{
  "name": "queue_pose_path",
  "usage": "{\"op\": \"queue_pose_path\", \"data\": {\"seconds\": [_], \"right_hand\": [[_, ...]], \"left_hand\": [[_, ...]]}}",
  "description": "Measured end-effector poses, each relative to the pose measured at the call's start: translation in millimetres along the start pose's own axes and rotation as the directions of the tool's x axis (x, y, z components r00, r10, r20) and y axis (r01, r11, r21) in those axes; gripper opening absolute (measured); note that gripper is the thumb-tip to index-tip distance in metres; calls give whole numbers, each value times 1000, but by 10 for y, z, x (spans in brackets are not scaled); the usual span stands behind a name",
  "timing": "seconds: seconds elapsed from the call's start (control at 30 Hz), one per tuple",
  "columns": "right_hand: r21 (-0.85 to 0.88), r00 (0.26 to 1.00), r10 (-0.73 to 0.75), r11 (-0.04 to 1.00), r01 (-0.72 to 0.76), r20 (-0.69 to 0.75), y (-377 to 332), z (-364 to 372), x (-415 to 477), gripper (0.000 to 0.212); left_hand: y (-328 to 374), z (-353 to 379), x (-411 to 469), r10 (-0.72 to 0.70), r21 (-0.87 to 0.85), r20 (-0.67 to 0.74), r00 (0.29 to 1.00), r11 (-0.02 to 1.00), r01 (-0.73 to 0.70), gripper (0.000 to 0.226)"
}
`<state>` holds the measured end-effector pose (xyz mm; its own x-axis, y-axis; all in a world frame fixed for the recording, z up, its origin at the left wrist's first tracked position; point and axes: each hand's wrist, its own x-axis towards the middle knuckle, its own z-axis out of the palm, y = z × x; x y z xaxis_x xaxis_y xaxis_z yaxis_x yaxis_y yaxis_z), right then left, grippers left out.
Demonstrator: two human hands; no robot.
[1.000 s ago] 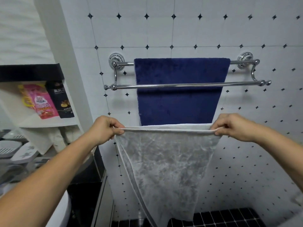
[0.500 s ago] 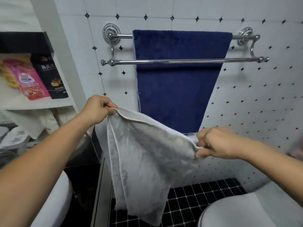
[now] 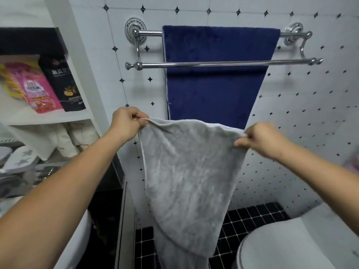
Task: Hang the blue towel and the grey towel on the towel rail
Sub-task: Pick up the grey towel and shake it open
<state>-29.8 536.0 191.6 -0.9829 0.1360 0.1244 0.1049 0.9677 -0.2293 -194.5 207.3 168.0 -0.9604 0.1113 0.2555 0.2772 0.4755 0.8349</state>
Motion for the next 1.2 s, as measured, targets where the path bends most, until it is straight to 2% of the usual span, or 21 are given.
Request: {"op": "queue_pose_path", "data": {"seconds": [0.1, 0.17, 0.23, 0.27, 0.4, 0.53, 0.6, 0.67, 0.7, 0.77, 0.8, 0.83, 0.87, 0.9, 0.93, 0.97, 1.03, 1.1, 1.13, 1.17, 1.2], "right_hand": [[187, 902, -396, 912, 365, 171, -432, 250, -419, 47], [115, 958, -279, 956, 271, 61, -342, 161, -301, 44], [41, 995, 81, 996, -78, -65, -135, -28, -91, 50], [62, 989, 122, 991, -117, -78, -41, -25, -69, 51], [316, 935, -318, 913, 258, 155, -199, 158, -445, 45], [33, 999, 39, 999, -39, -6, 313, -49, -84, 38], [1, 997, 80, 997, -80, -21, 472, -90, 51, 33], [-2, 993, 53, 999, -54, -102, 437, -105, 131, 35], [23, 985, 69, 998, -66, -158, 419, -122, 157, 38], [73, 979, 92, 994, -80, -179, 424, -143, 193, 40], [81, 992, 59, 995, -49, -116, 431, -148, 191, 35], [76, 999, 1, 997, 2, -47, 424, -141, 163, 30], [64, 999, -47, 997, 49, -19, 408, -125, 127, 28], [56, 996, -63, 996, 67, -63, 406, -121, 111, 28], [64, 988, -42, 997, 52, -146, 421, -133, 110, 28], [56, 978, 0, 998, 12, -209, 440, -152, 122, 30], [11, 999, 17, 1000, -17, -44, 465, -153, 122, 34], [85, 956, -17, 996, -8, 292, 457, -144, 80, 38], [137, 944, -32, 991, -14, 328, 438, -156, 68, 41], [181, 965, -21, 983, -27, 261, 457, -165, 83, 42], [192, 992, 14, 981, -38, 127, 505, -182, 126, 42]], "left_hand": [[41, 41, -19, 3, -55, 8, 1000, 998, -2, 16], [64, 28, -22, 10, -89, -7, 1000, 996, -11, 18], [92, -1, -38, 27, -94, -10, 1000, 995, -28, 20], [107, -15, -47, 31, -90, -5, 1000, 995, -31, 23], [74, -35, -49, 30, -87, -17, 999, 996, -31, 25], [59, -81, -68, -46, -16, -14, 999, 999, 46, 29], [206, -80, -141, -96, 51, -52, 994, 994, 99, 27], [421, -46, -331, -79, 8, 197, 977, 997, 79, 10], [521, -8, -461, -30, -17, 457, 889, 999, 42, 8], [618, 60, -693, 66, -28, 854, 517, 996, -80, 9], [593, 84, -717, 67, 2, 871, 486, 990, -141, 8], [531, 101, -634, 52, 60, 782, 621, 986, -158, 11], [460, 78, -488, 10, 134, 531, 848, 986, -95, 18], [391, 36, -367, -62, 165, 189, 980, 986, 30, 19], [299, -5, -302, -122, 170, -54, 991, 977, 129, 17], [238, -28, -291, -152, 200, -69, 986, 966, 163, 16], [146, 11, -363, -177, 324, 402, 898, 945, 41, 19], [154, 13, -513, -189, 255, 828, 528, 965, -55, 11], [184, 9, -529, -138, 161, 884, 446, 987, -15, 4], [193, 20, -468, -77, 53, 859, 507, 997, 63, 5], [191, 48, -406, -64, -37, 752, 656, 990, 139, 4]]}}
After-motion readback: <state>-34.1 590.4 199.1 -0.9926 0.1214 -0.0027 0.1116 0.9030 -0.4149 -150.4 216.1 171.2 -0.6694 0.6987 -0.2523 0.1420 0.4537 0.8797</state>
